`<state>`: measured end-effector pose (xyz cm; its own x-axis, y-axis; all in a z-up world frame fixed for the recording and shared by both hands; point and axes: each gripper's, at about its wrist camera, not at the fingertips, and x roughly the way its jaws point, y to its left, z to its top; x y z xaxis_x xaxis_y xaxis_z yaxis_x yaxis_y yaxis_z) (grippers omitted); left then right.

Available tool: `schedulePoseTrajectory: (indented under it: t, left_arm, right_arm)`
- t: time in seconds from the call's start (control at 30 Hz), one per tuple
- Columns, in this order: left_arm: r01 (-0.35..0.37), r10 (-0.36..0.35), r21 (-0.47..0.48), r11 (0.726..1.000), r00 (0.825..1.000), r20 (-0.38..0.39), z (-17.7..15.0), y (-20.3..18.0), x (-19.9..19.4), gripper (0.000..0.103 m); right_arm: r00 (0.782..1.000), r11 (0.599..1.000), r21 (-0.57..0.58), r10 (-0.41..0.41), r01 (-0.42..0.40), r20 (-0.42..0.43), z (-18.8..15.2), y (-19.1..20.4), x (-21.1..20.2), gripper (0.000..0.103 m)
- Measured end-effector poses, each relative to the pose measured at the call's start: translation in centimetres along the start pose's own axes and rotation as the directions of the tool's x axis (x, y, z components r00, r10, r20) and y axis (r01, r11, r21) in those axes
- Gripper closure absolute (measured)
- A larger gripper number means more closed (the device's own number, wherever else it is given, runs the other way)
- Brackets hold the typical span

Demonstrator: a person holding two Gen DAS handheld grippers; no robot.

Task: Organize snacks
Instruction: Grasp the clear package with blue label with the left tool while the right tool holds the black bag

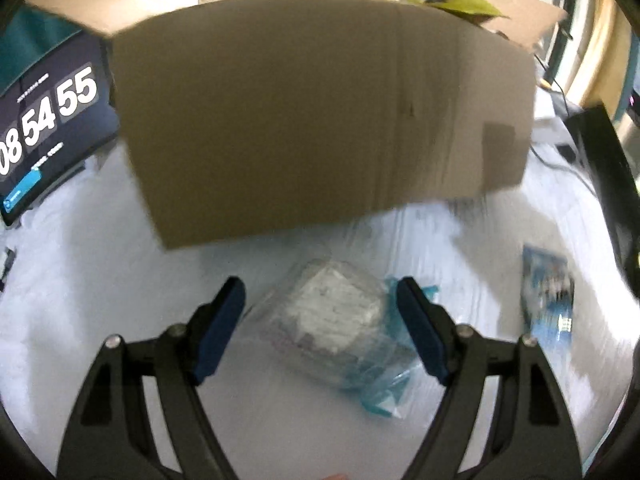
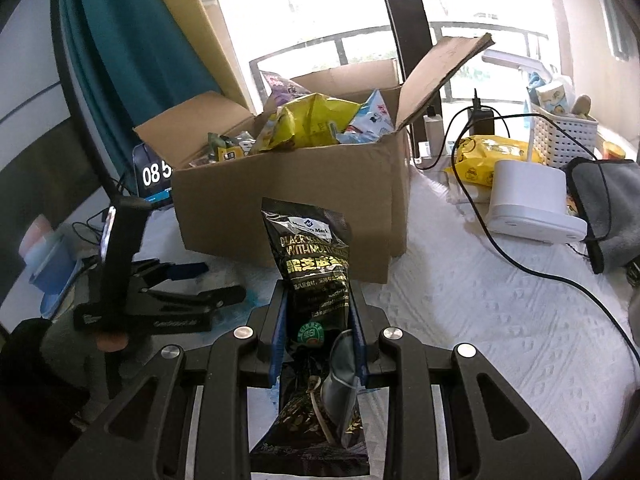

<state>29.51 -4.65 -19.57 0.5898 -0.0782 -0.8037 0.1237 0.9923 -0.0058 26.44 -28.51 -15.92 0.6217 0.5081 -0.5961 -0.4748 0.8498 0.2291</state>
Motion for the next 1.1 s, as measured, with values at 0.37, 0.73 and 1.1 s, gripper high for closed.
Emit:
schedulePoseTrajectory:
  t: [0.37, 0.73, 1.1]
  left_arm:
    - [-0.026, 0.025, -0.048, 0.998, 0.999, -0.025, -4.6, 3.6, -5.9, 0.024]
    - [0.087, -0.086, -0.236, 0.968, 0.996, 0.015, -3.9, 3.1, -6.1, 0.024]
    - [-0.045, 0.042, -0.098, 0.994, 0.999, -0.027, -1.4, -0.2, -1.0, 0.024]
  right_arm:
    - [1.000, 1.000, -0.010, 0.011, -0.010, 0.005, -0.2, 1.4, -0.3, 0.074]
    - [0.999, 0.999, -0.017, 0.027, -0.027, 0.020, -0.3, 2.0, -1.2, 0.074]
    - [0.999, 1.000, -0.002, 0.026, -0.026, 0.036, -0.8, 1.7, -2.1, 0.074]
